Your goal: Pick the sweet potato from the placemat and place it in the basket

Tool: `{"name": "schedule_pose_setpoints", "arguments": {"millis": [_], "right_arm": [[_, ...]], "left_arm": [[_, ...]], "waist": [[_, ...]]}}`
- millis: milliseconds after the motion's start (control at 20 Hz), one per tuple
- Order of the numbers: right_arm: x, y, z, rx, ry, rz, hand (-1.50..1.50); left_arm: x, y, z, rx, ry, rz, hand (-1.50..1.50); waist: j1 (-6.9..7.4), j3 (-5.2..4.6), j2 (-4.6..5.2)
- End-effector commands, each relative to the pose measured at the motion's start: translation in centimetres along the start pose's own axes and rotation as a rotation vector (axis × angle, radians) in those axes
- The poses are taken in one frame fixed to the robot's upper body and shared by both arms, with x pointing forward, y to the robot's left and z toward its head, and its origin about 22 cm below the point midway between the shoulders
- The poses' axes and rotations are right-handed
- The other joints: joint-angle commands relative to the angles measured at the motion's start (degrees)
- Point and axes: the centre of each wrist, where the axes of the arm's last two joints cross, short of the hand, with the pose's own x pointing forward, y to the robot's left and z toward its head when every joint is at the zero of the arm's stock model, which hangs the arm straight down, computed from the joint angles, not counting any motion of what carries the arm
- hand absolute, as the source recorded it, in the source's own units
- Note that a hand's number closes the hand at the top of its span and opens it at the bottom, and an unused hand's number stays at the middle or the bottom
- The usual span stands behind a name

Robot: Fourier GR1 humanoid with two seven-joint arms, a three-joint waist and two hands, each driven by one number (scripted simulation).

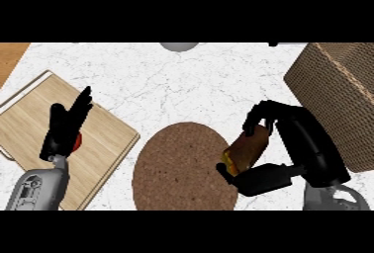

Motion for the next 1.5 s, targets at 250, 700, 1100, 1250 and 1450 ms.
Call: {"name": "schedule_pose_setpoints", "arguments": {"millis": [250, 700, 1100, 1250, 1450], "right_arm": [[6.4, -10.8, 2.0, -0.192, 0.0, -0.079, 1.5], [8.0, -17.8, -1.5, -0.291, 0.119, -0.021, 1.5], [3.9, -24.0, -3.4, -0.28, 0.33, 0.369, 1.5], [0.3, -25.6, -3.3, -0.258, 0.364, 0.368, 1.5], [-2.8, -27.5, -4.4, -0.258, 0.438, 0.457, 1.5]], "left_arm": [[0.9, -0.1, -0.6, -0.017, -0.011, -0.005, 0.0], [2.4, -0.2, 0.4, -0.013, -0.018, -0.027, 0.0], [1.7, 0.0, -0.5, -0.032, -0.026, 0.015, 0.0], [0.4, 0.6, -0.1, -0.027, -0.027, 0.0, 0.0], [1.7, -2.2, 0.9, -0.022, -0.033, -0.014, 0.0]], "waist": [[0.46, -0.06, 0.07], [1.09, 0.0, 0.19], [1.38, 0.0, 0.81], [1.33, 0.05, 0.68], [2.14, 0.09, 0.72]]}}
